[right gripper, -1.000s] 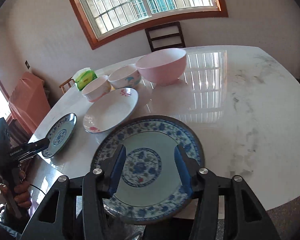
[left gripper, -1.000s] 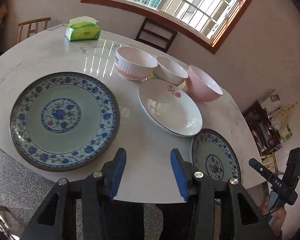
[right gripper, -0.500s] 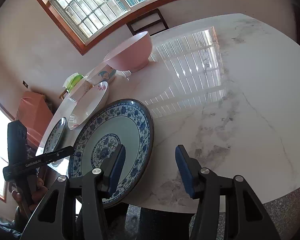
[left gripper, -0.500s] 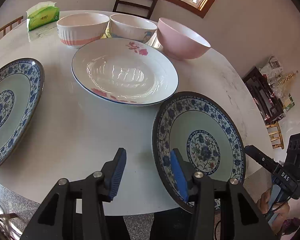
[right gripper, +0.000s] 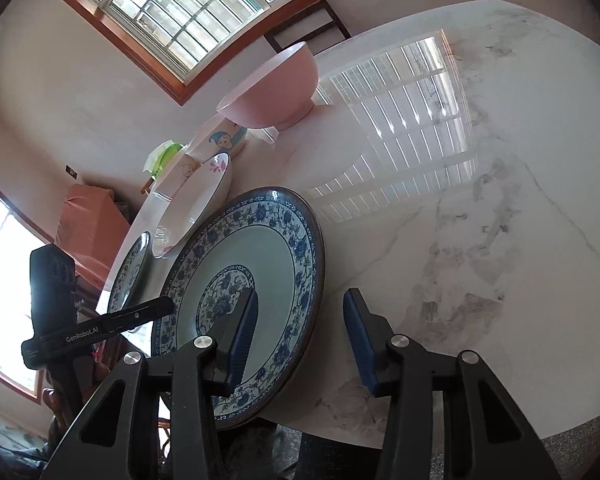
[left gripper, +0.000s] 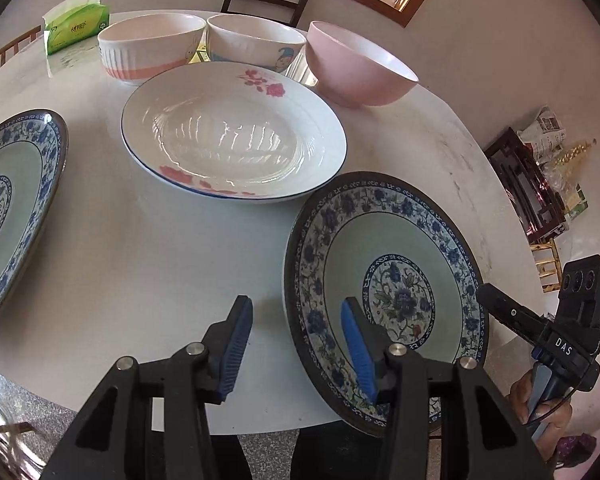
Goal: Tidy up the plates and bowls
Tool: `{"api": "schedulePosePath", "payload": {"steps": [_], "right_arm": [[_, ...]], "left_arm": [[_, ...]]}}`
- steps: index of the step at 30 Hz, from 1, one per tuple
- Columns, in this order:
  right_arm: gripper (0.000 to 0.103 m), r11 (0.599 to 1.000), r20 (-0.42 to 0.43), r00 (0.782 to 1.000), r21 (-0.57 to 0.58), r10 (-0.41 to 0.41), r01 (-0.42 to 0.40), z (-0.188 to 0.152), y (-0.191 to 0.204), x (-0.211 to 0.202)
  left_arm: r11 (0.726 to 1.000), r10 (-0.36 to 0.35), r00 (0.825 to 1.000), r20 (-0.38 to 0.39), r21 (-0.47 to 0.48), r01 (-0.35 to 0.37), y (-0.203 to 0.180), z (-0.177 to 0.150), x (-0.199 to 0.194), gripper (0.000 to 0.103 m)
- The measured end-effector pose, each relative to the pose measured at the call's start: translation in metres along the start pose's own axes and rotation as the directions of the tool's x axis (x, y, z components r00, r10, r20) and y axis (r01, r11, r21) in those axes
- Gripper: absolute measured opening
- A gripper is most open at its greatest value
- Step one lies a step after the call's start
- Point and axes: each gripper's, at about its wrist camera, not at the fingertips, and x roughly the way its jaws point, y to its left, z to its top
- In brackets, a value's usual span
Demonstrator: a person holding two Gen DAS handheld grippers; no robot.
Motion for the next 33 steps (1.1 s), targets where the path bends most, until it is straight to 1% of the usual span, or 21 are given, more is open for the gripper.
{"api": "schedulePosePath", "payload": {"steps": [3,6,7,9,11,12,13,14,15,16,20,27,33], "right_arm": [[0.039,1.000,-0.010,1.000,0.014,0.025,-0.025,0.000,-0.001,0.003],[0.036,0.998,-0.025,0.998,0.018,0.053,-0.053,0.000,0.002,0.007],[0.036,0.999,-0.023,0.999,0.015,0.049,-0.048,-0.001,0.004,0.008],[0.036,0.999,-0.021,0.999,0.013,0.043,-0.043,-0.001,0.005,0.007],[0.032,0.999,-0.019,0.999,0.015,0.035,-0.035,-0.002,0.003,0.007],[0.028,1.000,-0.017,1.000,0.012,0.025,-0.025,-0.002,0.003,0.007],[0.022,1.000,-0.015,1.000,0.008,0.009,-0.009,-0.002,0.003,0.008],[0.019,1.000,-0.010,1.000,0.006,-0.005,0.005,-0.002,0.002,0.008],[0.015,1.000,-0.005,1.000,0.003,-0.012,0.012,-0.003,0.001,0.007],[0.014,1.000,0.001,1.000,0.005,-0.006,0.006,-0.004,0.000,0.007],[0.014,1.000,0.017,1.000,0.002,-0.013,0.013,-0.010,0.000,0.003],[0.014,1.000,0.023,1.000,0.005,-0.015,0.015,-0.023,0.007,-0.009],[0.014,1.000,0.032,0.999,0.006,0.007,-0.008,-0.033,0.022,-0.014]], "left_arm": [[1.000,0.008,1.000,-0.017,0.031,-0.007,-0.007,0.001,0.002,0.047],[0.999,-0.037,0.999,-0.037,0.034,0.039,-0.010,0.000,0.003,0.047],[0.998,-0.057,0.998,-0.041,0.029,0.058,-0.011,-0.001,0.004,0.047],[0.998,-0.053,0.998,-0.039,0.022,0.054,-0.012,-0.002,0.004,0.047],[0.998,-0.061,0.997,-0.037,0.013,0.062,-0.012,-0.002,0.004,0.046],[0.998,-0.066,0.997,-0.036,0.010,0.066,-0.012,-0.001,0.004,0.045],[0.998,-0.055,0.998,-0.030,0.009,0.055,-0.012,-0.001,0.004,0.043],[1.000,-0.019,1.000,-0.023,0.019,0.019,-0.014,-0.002,0.003,0.032],[0.999,0.028,1.000,-0.013,0.043,-0.027,-0.017,-0.003,0.004,0.024],[0.998,0.036,0.999,-0.005,0.059,-0.036,-0.019,-0.004,0.004,0.024],[0.996,0.052,0.998,0.018,0.065,-0.053,-0.022,-0.009,0.004,0.025],[0.998,0.032,0.999,0.034,0.053,-0.034,-0.021,-0.018,-0.002,0.025],[0.996,0.052,0.994,0.093,0.062,-0.058,-0.019,-0.023,-0.022,0.025]]}}
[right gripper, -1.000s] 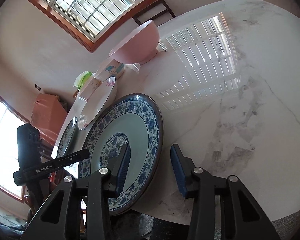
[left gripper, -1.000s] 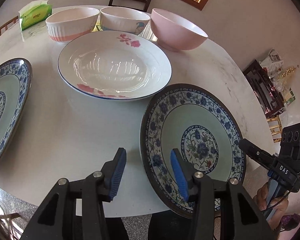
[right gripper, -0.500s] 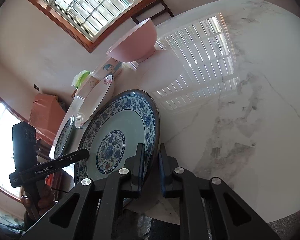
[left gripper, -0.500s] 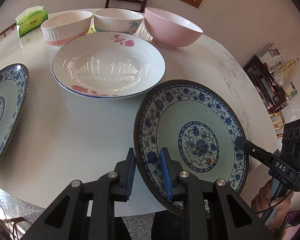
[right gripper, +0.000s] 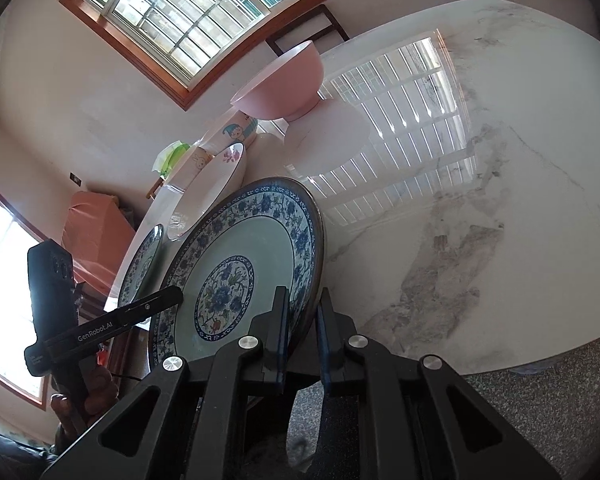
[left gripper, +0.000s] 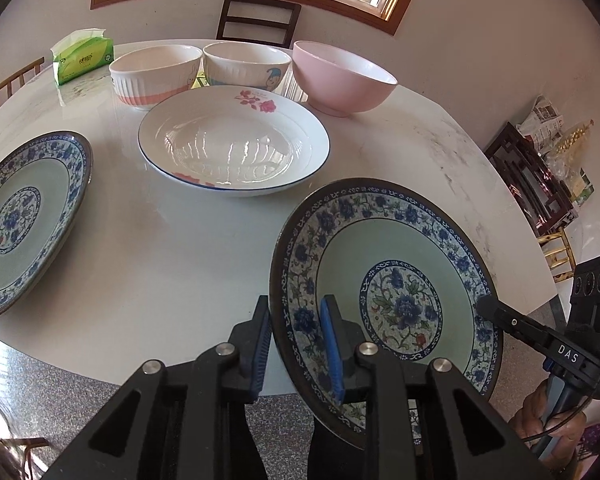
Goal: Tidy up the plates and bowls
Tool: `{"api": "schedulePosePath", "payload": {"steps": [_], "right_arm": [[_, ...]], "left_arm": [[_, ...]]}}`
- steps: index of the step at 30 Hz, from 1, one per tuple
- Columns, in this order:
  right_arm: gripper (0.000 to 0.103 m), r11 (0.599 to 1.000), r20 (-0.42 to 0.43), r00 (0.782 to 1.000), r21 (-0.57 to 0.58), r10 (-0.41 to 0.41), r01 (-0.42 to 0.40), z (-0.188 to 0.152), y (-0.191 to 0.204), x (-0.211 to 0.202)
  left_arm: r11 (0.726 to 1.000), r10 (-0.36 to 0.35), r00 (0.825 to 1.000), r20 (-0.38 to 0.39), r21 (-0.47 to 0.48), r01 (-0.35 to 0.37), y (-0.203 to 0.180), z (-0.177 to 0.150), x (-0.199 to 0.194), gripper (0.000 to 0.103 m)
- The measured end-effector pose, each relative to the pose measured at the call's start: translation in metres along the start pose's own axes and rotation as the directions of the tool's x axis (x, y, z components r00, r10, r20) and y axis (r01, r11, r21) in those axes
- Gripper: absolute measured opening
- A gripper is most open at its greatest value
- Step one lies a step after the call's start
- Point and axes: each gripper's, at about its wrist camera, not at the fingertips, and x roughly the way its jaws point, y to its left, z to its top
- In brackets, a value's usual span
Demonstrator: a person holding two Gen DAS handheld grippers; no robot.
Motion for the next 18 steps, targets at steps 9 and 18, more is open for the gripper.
{"api": "schedulePosePath", "payload": {"steps": [9,18], "right_arm": [[0.014,0.997,-0.030,0.998,-0.060,0.053,-0.054,-0.003,0.040,0.010],[0.014,0.976,-0.104,0.989,-0.178,0.109,-0.126,0.006,0.106,0.056]], "left_arm": [[0.998,0.039,0.997,0.065,-0.047,-0.036,0.029,-0.005,-0.029,0.025],[0.979,0.121,0.985,0.124,-0.180,-0.097,0.095,-0.007,-0.068,0.025]]}}
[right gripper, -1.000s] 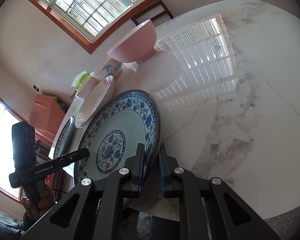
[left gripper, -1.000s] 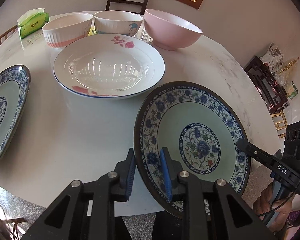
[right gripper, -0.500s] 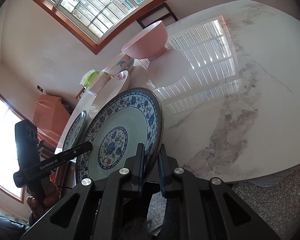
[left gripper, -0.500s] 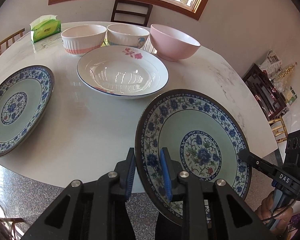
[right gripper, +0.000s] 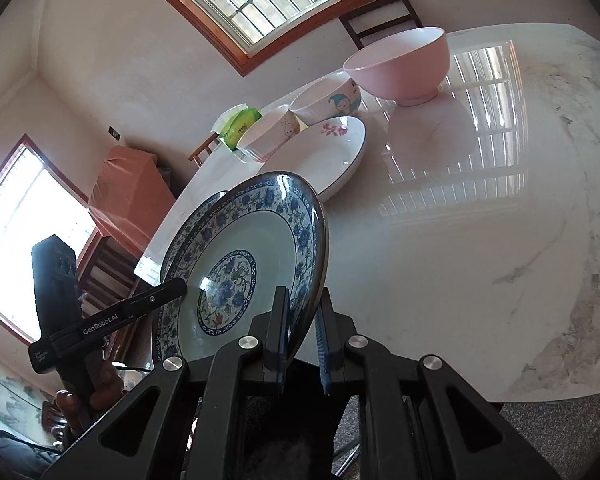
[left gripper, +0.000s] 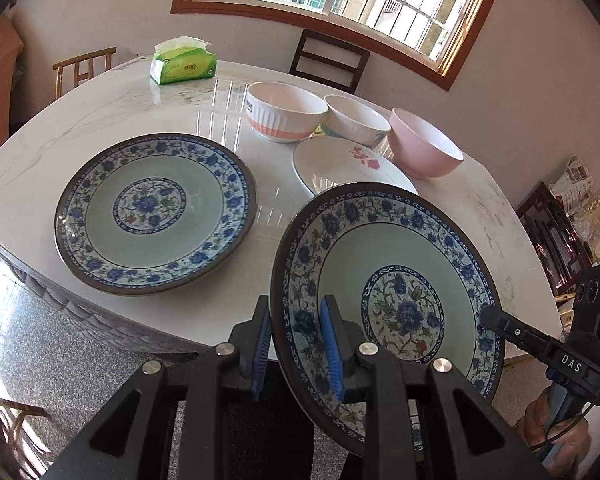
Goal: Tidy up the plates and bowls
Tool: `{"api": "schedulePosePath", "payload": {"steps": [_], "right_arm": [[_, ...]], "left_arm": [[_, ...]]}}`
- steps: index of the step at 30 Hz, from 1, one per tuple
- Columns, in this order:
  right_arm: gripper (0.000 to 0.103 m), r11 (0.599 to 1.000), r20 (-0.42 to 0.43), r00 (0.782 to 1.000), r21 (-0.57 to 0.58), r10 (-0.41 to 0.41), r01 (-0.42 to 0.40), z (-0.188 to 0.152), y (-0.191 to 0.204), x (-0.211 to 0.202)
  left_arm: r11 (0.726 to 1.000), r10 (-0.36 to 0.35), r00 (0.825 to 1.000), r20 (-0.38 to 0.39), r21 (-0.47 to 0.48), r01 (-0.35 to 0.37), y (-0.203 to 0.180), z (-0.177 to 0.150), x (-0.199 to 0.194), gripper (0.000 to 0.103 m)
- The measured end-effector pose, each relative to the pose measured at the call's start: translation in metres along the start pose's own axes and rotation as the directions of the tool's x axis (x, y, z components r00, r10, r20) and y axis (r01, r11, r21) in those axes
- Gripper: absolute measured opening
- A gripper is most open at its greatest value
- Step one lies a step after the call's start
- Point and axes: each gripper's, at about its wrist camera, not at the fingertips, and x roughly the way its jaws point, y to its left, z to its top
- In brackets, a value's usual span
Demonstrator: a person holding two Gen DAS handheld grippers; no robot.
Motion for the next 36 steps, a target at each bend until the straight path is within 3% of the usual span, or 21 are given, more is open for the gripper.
{"api": "schedulePosePath", "payload": {"steps": [10,20,36], "right_arm": [[0.014,0.992,-0.077,0.995,-0.104,0.064,-0.072,0.031,0.051,0.072],[0.015,0.981,-0.136,0.989,-0.174,0.061,-0.085,0.051,0.089,0.139],[0.016,0.973,-0.159,0.986,-0.218,0.041,-0.076,0.053,0.113,0.168]], "left_arm": [[0.988,0.120,0.990,0.079,-0.106,-0.111,0.070,0.025,-0.022,0.025],[0.964,0.192,0.977,0.090,-0.205,-0.171,0.135,0.047,-0.013,0.025],[0.945,0.236,0.967,0.098,-0.255,-0.205,0.176,0.063,-0.001,0.025]]}}
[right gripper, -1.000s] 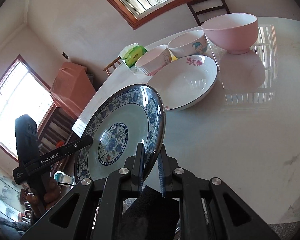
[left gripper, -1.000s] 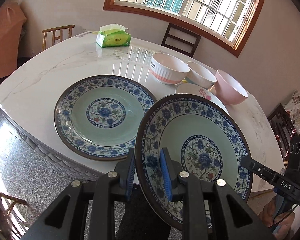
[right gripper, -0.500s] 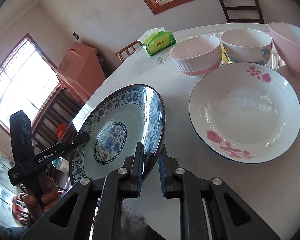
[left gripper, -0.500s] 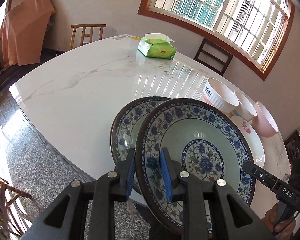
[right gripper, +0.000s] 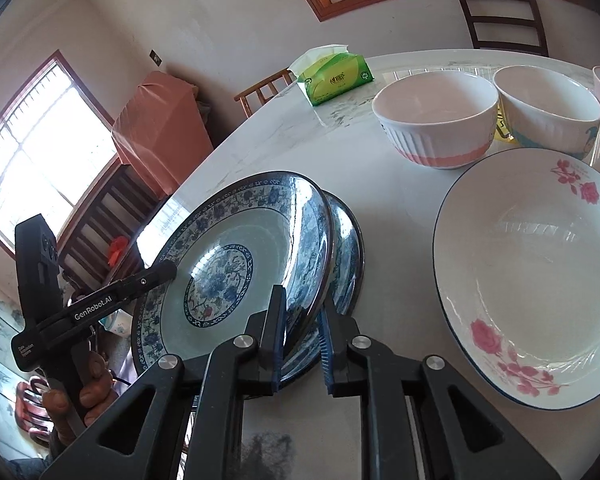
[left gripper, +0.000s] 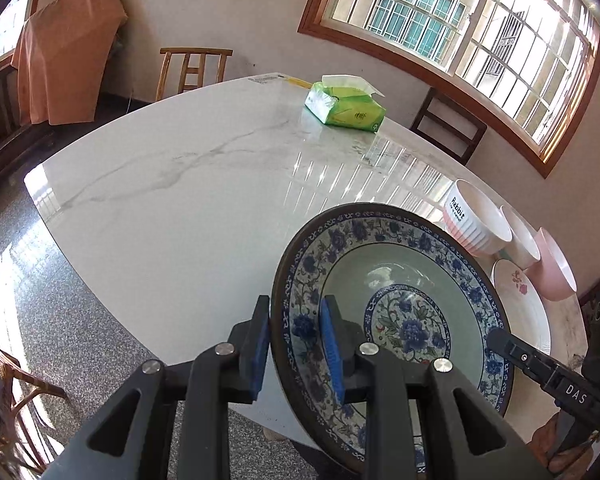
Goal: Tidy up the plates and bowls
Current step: 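Lower the plate onto the other blue-and-white plate and open the right gripper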
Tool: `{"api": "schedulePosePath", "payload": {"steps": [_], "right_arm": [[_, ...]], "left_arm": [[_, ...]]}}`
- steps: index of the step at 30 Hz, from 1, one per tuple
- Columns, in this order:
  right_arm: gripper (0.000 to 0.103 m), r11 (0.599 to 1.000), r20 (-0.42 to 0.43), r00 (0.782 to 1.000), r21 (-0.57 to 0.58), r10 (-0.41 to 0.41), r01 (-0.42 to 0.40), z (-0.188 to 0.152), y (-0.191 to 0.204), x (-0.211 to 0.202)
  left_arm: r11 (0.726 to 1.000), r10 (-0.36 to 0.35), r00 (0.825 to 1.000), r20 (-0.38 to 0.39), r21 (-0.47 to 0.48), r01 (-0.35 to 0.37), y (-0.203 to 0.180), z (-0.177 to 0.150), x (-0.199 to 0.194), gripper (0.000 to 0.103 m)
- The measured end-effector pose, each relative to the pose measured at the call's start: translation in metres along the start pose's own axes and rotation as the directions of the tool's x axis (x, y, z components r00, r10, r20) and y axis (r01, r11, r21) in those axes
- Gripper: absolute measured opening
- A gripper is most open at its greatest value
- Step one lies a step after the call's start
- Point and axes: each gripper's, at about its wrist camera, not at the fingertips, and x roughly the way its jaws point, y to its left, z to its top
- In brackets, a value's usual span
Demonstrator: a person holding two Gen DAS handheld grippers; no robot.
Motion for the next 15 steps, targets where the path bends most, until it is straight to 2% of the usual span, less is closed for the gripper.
{"api": "schedulePosePath", "payload": {"steps": [15], "right_arm": [[0.017,0.998,-0.001,0.999,-0.032,-0.048,0.048,0.001,0.007,0.012]], "left_arm": [[1.000,-0.001,1.000,-0.024,-0.002,0.001,0.004,-0.001,0.015,0.025]]}}
